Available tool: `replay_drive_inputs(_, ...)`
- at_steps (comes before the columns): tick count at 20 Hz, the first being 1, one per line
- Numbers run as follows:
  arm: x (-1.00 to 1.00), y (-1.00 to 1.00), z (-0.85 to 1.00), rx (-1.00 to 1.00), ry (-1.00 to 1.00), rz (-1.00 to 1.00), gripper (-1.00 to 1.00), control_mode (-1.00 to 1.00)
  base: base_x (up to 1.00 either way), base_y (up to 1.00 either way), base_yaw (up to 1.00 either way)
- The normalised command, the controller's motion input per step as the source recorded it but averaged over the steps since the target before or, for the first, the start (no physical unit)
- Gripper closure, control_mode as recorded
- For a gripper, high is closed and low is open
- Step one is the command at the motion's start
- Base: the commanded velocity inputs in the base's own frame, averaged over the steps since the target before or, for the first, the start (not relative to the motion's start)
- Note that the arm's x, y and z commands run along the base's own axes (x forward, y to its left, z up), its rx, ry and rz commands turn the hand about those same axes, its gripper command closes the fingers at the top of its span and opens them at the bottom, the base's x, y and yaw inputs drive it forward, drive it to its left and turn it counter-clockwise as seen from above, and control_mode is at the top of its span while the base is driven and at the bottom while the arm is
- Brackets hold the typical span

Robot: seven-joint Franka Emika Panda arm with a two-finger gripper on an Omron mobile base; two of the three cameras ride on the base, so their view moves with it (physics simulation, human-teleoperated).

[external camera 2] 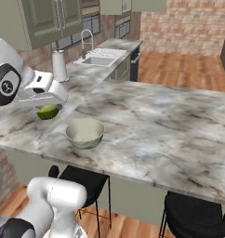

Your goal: There is a bowl on the dining counter. Grab a lemon wedge from the fridge and place it in the bowl. Then get the liquor bottle and glass cup from the cabinet and place them next to the bowl.

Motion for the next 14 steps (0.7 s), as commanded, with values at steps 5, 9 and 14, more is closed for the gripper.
replay_drive_inputs(5,1.0,0.05,-0.98,0.0,0.23,-0.01,1.0,-1.0,0.0,0.0,0.0)
replay_drive_inputs(9,1.0,0.11,-0.89,0.02,0.14,0.0,1.0,-1.0,0.0,0.0,0.0)
replay_drive_inputs(14,1.0,0.09,-0.58,0.06,0.07,0.0,1.0,-1.0,0.0,0.0,0.0)
